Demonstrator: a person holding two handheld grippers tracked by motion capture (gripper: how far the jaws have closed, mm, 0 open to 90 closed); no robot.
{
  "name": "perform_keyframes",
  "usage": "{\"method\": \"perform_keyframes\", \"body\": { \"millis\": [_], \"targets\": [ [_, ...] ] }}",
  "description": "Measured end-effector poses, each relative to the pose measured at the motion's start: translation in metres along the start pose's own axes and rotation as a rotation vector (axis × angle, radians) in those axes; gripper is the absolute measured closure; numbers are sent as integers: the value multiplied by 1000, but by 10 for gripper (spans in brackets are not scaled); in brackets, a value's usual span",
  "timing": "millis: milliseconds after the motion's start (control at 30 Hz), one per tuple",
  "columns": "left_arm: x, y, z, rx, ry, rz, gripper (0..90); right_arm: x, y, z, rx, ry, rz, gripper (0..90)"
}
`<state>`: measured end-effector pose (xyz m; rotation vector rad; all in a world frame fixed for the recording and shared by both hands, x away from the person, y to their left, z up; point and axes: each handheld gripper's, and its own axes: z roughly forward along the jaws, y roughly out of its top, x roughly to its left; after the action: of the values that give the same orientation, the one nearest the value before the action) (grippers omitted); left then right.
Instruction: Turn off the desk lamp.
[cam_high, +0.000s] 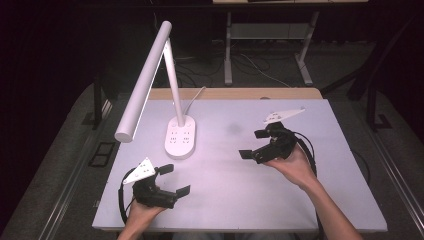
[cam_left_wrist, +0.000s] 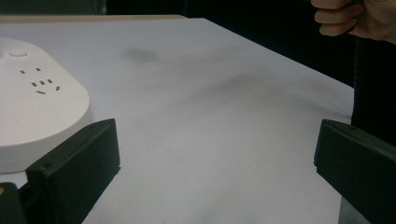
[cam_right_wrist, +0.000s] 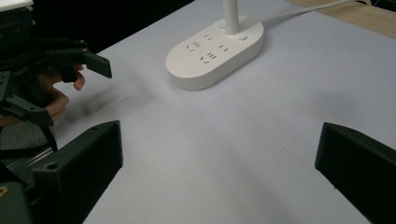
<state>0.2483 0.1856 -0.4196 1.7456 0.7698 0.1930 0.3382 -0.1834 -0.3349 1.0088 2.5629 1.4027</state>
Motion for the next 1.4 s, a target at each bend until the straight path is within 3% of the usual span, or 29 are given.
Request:
{"method": "perform_keyframes", "body": {
  "millis": [533,1400],
  "targets": [
    [1,0,-1,-3,10,-9,0,-4,23,34,26,18,-4,8],
    [1,0,0,-5,10,-13,0,-11,70,80,19,52,-5,8]
  ]
}}
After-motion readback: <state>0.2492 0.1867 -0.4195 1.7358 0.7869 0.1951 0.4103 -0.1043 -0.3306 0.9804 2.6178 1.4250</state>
